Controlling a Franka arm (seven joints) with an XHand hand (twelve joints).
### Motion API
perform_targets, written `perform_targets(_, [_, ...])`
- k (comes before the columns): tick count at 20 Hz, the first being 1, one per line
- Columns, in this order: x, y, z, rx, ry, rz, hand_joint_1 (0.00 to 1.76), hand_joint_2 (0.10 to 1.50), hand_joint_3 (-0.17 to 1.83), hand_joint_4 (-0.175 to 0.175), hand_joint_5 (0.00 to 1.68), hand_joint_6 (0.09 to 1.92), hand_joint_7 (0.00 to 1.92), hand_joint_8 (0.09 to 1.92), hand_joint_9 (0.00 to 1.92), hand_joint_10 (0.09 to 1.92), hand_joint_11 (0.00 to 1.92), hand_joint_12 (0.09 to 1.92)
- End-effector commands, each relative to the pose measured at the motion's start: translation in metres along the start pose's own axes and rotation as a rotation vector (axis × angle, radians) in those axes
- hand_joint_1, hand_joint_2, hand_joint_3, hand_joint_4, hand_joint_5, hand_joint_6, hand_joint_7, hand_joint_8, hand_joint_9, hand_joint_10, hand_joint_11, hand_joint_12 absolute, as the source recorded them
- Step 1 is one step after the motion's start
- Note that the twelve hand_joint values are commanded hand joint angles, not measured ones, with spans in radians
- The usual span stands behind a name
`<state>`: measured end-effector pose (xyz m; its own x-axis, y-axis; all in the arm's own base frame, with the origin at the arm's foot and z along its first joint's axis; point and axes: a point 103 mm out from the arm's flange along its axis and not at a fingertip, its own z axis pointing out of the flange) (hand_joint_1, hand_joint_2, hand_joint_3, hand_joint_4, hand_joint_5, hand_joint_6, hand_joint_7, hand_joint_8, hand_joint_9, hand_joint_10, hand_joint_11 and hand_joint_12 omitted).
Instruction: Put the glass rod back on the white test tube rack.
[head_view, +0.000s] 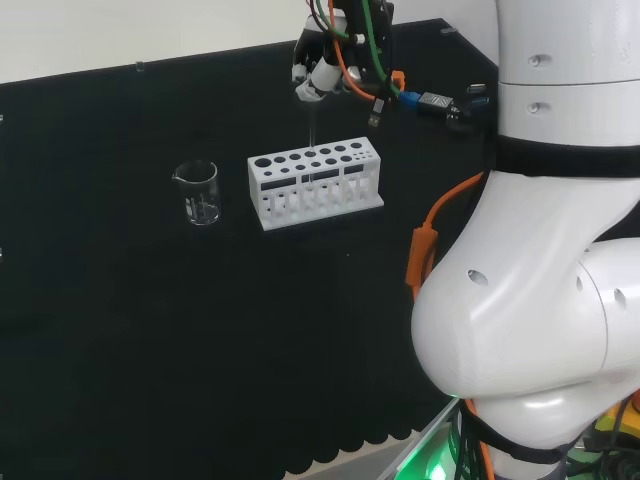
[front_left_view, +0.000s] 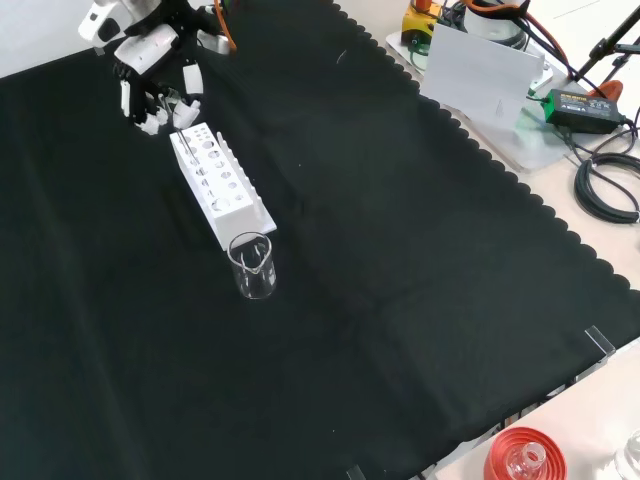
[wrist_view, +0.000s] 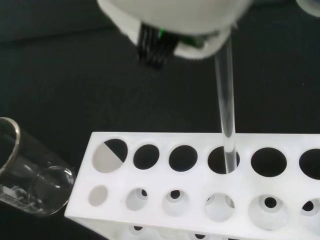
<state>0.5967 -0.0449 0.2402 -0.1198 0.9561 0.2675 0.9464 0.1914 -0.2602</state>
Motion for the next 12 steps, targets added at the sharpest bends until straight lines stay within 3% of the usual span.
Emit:
perform_targets(1, [0.002, -0.012, -0.007, 0.010, 0.001, 0.001, 1.24, 0.45, 0.89, -0.175, 0.62, 0.98, 1.25, 0.64, 1.89, 0.20, 1.91, 0.47])
perform_targets(12, [0.010, -0.026, -0.029, -0.019, 0.008, 0.010, 1.25, 0.44, 0.85, -0.175, 0.58, 0.93, 1.17, 0.65, 1.92, 0.15, 1.92, 0.58])
